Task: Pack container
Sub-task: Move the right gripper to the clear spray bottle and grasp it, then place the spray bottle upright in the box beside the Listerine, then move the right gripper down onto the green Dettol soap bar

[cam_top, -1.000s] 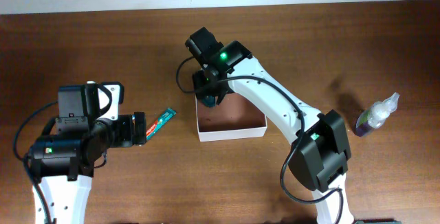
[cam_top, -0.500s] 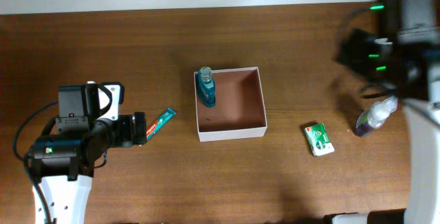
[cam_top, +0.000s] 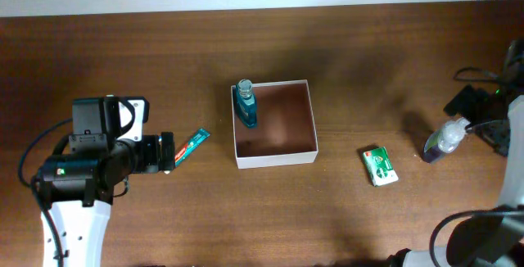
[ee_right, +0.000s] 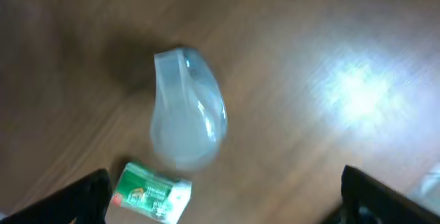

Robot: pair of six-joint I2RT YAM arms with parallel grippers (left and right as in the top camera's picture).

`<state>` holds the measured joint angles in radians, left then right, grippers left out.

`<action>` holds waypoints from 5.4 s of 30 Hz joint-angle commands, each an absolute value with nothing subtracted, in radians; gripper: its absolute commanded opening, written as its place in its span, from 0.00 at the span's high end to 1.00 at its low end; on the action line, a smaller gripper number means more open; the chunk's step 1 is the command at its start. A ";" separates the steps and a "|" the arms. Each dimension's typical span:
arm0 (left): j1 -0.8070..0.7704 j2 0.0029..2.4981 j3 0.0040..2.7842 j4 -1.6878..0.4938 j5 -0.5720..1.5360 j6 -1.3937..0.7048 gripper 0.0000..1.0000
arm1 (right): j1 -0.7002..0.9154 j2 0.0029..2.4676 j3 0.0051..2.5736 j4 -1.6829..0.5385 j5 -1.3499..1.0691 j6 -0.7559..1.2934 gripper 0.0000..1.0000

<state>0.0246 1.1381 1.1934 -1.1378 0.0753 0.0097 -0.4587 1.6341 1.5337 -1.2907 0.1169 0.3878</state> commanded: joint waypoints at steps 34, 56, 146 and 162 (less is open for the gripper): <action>0.020 1.146 1.213 -1.139 0.083 0.003 0.01 | -0.465 1.651 1.385 -1.095 0.056 0.295 0.80; 0.020 1.146 1.213 -1.145 0.083 0.003 0.01 | -0.197 1.522 1.677 -1.252 0.064 0.225 0.96; 0.020 1.146 1.213 -1.156 0.083 0.003 0.01 | -0.153 1.579 1.063 -1.042 -0.010 -0.016 0.01; 0.020 1.146 1.213 -1.156 0.083 0.003 0.01 | -0.079 1.835 0.993 -0.873 -0.037 -0.101 0.02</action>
